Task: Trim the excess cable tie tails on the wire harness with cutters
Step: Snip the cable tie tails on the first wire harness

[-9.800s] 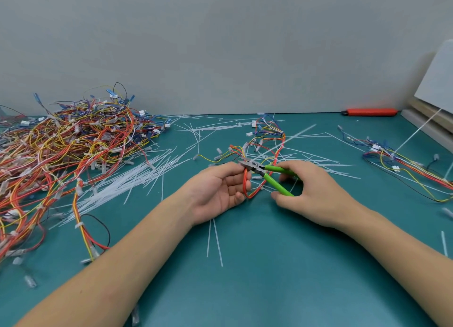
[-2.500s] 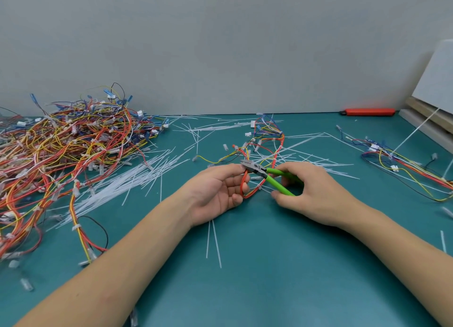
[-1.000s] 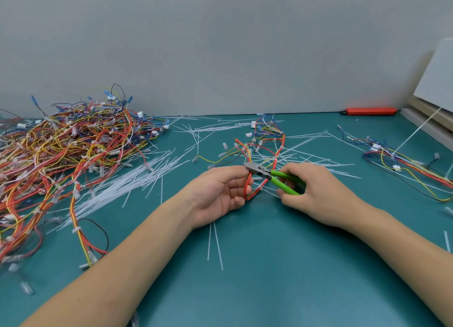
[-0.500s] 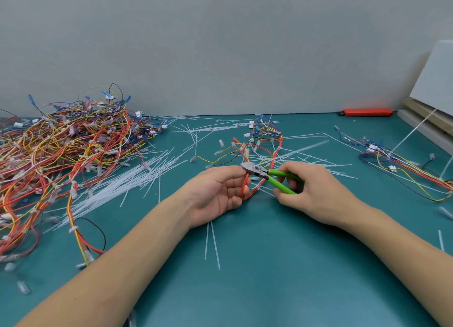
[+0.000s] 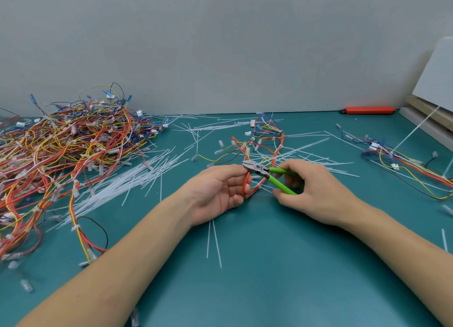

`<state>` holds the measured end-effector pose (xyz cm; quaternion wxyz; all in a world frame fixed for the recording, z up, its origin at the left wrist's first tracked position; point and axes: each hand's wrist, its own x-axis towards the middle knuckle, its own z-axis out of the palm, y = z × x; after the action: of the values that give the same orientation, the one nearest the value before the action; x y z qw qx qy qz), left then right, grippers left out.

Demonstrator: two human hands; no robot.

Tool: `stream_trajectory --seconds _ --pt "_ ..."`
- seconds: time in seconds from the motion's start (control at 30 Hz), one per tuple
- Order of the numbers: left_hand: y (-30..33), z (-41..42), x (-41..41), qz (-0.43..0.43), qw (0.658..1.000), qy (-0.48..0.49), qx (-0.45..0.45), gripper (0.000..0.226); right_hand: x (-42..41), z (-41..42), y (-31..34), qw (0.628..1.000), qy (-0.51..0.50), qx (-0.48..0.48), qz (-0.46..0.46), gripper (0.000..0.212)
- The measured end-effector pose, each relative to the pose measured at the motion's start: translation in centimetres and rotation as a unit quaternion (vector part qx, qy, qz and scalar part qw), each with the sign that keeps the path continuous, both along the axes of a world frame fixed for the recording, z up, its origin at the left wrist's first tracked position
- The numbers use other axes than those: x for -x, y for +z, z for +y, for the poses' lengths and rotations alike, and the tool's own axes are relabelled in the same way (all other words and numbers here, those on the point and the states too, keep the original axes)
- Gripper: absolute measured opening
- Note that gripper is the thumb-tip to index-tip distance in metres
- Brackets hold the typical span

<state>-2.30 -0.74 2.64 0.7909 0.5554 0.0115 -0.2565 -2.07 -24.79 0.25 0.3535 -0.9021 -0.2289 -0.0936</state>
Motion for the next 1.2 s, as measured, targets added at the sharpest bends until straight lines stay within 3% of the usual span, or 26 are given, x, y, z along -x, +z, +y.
stream_trajectory --seconds 0.13,0.4,0.53,0.67,0.8,0.97,1.1,1.2 --pt "-0.05 0.01 -0.03 -0.006 1.0 -0.002 -0.005 0.032 0.1 0.08 -0.06 1.0 0.004 0.01 -0.019 0.05" --pt "-0.01 0.12 -0.07 0.001 1.0 -0.004 0.0 0.012 -0.21 -0.05 -0.14 1.0 0.003 0.0 -0.021 0.021" --pt "-0.07 0.06 -0.06 0.001 1.0 -0.008 0.002 0.008 -0.3 -0.16 -0.47 1.0 0.01 -0.011 -0.007 0.023" --pt "-0.2 0.09 -0.13 0.001 1.0 -0.005 0.003 0.017 -0.18 -0.07 -0.43 1.0 0.003 -0.002 -0.008 0.043" --pt "-0.07 0.12 -0.13 0.002 1.0 -0.007 0.012 0.008 -0.17 0.0 -0.21 1.0 0.007 -0.018 -0.014 0.022" --pt "-0.14 0.14 -0.19 0.011 1.0 -0.002 0.018 0.007 -0.07 0.19 -0.35 1.0 0.005 -0.025 -0.007 0.02" --pt "-0.27 0.15 -0.27 0.018 1.0 0.01 0.019 0.016 0.01 0.3 -0.79 1.0 -0.012 -0.01 -0.008 0.04" --pt "-0.15 0.08 -0.19 0.011 1.0 0.004 0.015 0.006 0.02 0.16 -0.64 1.0 -0.009 -0.005 -0.011 0.043"
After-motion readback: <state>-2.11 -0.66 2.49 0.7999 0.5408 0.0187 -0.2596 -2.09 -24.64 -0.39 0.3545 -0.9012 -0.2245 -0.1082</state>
